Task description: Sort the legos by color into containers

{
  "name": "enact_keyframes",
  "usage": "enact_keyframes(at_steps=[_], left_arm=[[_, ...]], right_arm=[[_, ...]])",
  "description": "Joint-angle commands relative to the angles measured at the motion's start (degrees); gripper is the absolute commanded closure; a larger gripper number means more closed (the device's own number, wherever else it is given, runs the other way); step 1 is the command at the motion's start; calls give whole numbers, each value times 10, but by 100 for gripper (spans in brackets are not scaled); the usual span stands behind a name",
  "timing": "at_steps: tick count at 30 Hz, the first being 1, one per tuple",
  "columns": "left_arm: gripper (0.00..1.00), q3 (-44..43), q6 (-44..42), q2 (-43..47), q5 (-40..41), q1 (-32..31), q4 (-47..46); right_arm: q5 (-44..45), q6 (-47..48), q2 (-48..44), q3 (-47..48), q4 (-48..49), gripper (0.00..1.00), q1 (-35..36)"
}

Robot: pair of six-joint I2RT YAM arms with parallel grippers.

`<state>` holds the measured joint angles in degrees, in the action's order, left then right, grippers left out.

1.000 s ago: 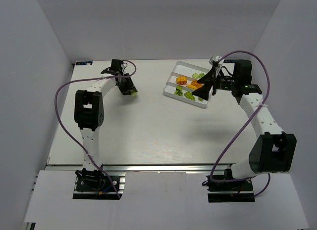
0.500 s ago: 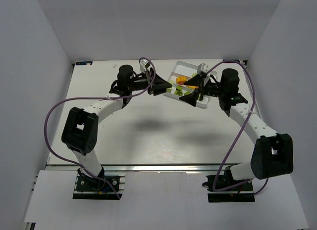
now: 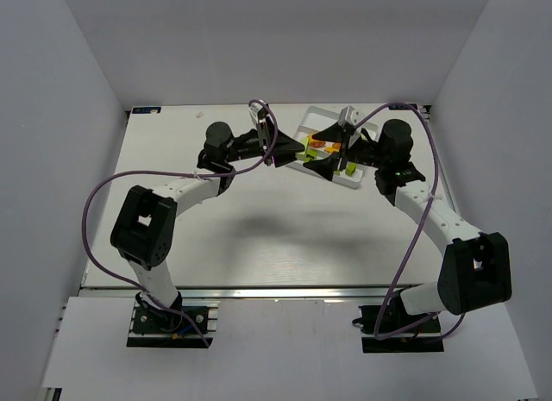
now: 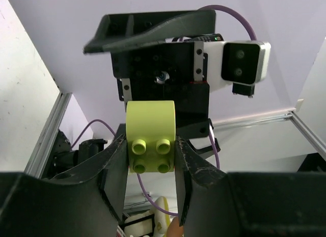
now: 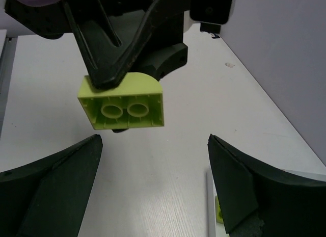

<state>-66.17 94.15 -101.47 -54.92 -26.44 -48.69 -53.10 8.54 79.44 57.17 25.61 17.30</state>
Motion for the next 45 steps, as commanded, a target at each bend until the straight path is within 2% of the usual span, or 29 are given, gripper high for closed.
enact_keyframes(at_steps=[1, 12, 20, 23, 25, 26, 27, 28, 29, 30, 33, 34, 35, 40, 41, 43, 44, 45], left_arm=[[81, -15, 17, -2, -7, -6, -38], [81, 8, 19, -4, -6, -6, -54], [81, 20, 23, -11, -5, -6, -66], [81, 18, 24, -13, -5, -6, -69], [81, 19, 25, -13, -5, -6, -70], [81, 19, 26, -13, -5, -6, -70], [81, 19, 27, -14, -5, -6, -72], [80, 19, 28, -14, -4, -6, -73], [78, 20, 29, -14, -5, -6, -74], [66, 22, 30, -14, -5, -6, -75], [44, 25, 34, -12, -3, -6, -78], [15, 24, 34, -12, -2, -6, -78], [3, 23, 33, -12, 0, 0, -76], [2, 13, -3, -7, 13, 29, -12], [2, 4, -26, -1, 23, 42, 62], [2, -14, -126, 7, 43, 53, 166], [2, -41, -172, 13, 56, 59, 310], [2, -56, -260, 19, 95, 66, 374]], right_arm=[[-14, -12, -14, 19, 35, 11, 14], [-1, -17, -27, 29, 30, 11, 34], [15, -12, -30, 27, 40, 22, 42], [9, -12, -26, 29, 39, 32, 43], [-1, -8, -23, 33, 34, 44, 45], [-4, -7, -19, 36, 31, 50, 46], [-4, -6, -17, 39, 28, 63, 47], [-5, -6, -17, 40, 28, 70, 46], [-5, -6, -16, 39, 28, 76, 46], [-3, -6, -17, 39, 29, 88, 47], [5, -6, -18, 38, 28, 100, 43], [12, -2, -17, 38, 25, 100, 41], [18, 2, -17, 37, 14, 100, 39], [73, 24, -3, 40, -28, 100, 19], [88, 35, 3, 44, -48, 100, 16], [162, 46, 30, 58, -77, 100, 7], [192, 60, 43, 79, -94, 100, 4], [248, 68, 58, 92, -122, 100, -2]])
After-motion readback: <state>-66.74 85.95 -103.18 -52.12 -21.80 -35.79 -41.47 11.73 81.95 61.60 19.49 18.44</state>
